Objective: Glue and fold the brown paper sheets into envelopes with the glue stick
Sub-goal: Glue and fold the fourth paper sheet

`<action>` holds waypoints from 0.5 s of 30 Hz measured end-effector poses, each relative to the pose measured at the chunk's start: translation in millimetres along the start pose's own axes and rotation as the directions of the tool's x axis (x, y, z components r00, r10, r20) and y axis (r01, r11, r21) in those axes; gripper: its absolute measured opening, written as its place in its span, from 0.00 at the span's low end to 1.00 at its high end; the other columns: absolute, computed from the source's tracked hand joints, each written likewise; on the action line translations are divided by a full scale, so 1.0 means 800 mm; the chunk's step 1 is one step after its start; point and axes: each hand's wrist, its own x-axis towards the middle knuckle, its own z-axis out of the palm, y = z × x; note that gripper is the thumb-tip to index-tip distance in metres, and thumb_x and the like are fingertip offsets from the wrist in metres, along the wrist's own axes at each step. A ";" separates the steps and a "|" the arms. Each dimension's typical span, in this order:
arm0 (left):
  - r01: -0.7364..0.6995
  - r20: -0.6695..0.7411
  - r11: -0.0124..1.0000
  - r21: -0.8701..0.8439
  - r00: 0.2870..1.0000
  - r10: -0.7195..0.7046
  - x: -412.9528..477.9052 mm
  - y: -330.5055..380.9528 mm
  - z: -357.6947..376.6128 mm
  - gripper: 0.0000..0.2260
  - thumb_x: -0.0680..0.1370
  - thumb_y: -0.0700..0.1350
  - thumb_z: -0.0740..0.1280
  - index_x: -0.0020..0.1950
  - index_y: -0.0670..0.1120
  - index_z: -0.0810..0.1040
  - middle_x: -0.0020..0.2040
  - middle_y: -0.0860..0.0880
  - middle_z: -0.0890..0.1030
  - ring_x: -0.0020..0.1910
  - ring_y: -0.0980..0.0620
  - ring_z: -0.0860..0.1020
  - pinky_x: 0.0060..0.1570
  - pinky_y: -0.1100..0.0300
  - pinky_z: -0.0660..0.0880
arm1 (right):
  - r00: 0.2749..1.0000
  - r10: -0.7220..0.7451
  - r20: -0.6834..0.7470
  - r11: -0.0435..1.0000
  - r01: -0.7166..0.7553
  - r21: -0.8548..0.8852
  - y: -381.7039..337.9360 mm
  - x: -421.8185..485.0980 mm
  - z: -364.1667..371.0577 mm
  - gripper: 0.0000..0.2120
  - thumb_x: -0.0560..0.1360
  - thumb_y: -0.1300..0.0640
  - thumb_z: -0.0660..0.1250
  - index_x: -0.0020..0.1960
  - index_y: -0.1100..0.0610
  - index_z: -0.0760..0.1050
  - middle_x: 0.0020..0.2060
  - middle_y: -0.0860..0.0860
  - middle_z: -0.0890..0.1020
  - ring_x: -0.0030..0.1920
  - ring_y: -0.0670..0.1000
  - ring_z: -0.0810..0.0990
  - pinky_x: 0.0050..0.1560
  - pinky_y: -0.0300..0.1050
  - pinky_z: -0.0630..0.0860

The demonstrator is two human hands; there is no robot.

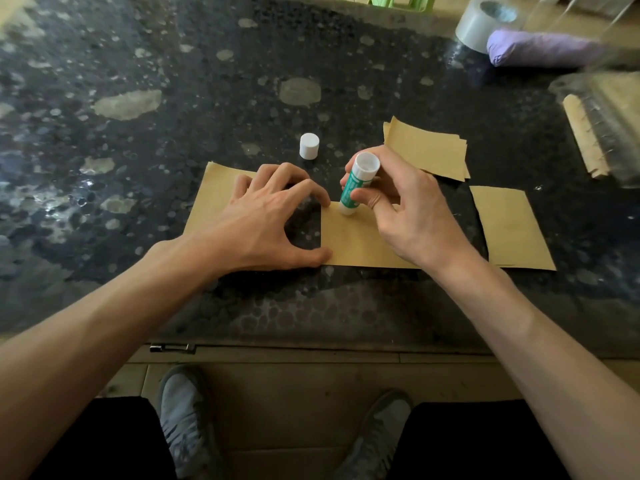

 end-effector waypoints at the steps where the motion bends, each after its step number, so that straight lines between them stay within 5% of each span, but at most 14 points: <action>1: -0.001 0.002 1.000 -0.001 1.000 0.001 0.000 0.000 0.000 0.33 0.65 0.76 0.62 0.67 0.64 0.71 0.66 0.58 0.66 0.72 0.53 0.60 0.67 0.53 0.57 | 1.000 0.002 -0.002 1.000 -0.002 -0.004 0.000 -0.001 0.000 0.12 0.82 0.62 0.69 0.63 0.54 0.75 0.54 0.45 0.84 0.59 0.44 0.82 0.60 0.48 0.80; 15: -0.007 0.011 1.000 0.003 1.000 0.007 0.001 -0.003 0.000 0.33 0.65 0.77 0.63 0.67 0.65 0.70 0.67 0.59 0.65 0.73 0.53 0.59 0.67 0.53 0.56 | 0.996 0.081 -0.026 0.996 -0.082 -0.036 0.008 -0.016 -0.018 0.13 0.82 0.61 0.69 0.65 0.54 0.75 0.58 0.48 0.84 0.61 0.47 0.82 0.63 0.45 0.80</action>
